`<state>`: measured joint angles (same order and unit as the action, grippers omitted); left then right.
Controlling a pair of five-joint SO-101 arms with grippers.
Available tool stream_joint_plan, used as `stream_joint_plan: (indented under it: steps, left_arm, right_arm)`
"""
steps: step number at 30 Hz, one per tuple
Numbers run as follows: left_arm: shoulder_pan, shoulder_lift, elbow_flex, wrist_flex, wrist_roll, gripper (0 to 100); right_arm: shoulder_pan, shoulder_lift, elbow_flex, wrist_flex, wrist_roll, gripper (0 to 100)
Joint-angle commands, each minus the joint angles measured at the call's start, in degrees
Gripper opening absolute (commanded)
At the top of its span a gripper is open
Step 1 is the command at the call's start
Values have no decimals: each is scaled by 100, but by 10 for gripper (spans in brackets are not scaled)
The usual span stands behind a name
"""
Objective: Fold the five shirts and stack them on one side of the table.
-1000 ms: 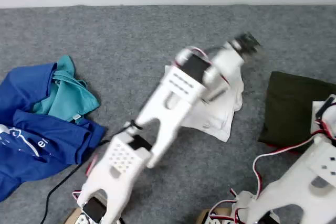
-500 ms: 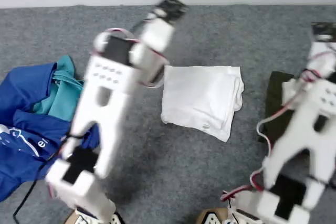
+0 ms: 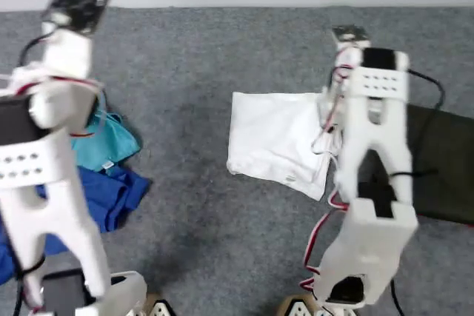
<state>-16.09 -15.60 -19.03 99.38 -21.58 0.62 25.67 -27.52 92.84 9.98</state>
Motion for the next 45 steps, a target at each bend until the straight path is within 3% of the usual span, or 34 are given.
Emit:
stream_joint_plan:
  steps: [1,7,17,32,45]
  left_arm:
    - [-633,-343,75,97,-167,15]
    - [-1301,-369,312,97,-185,15]
    - [-1354,-325,330,97,-167,15]
    - [-1345,-316,470,97,-176,15]
    - [-1345,-325,804,88,-185,15]
  right_arm:
    - [-259,426,-958,-75,-70,148]
    - [-356,1341,-2004,-48,-79,148]
    - [-189,1727,-3385,787,-62,148]
    - [57,2132,-3349,796,-62,147]
    - [-171,2756,-3349,259,-53,131]
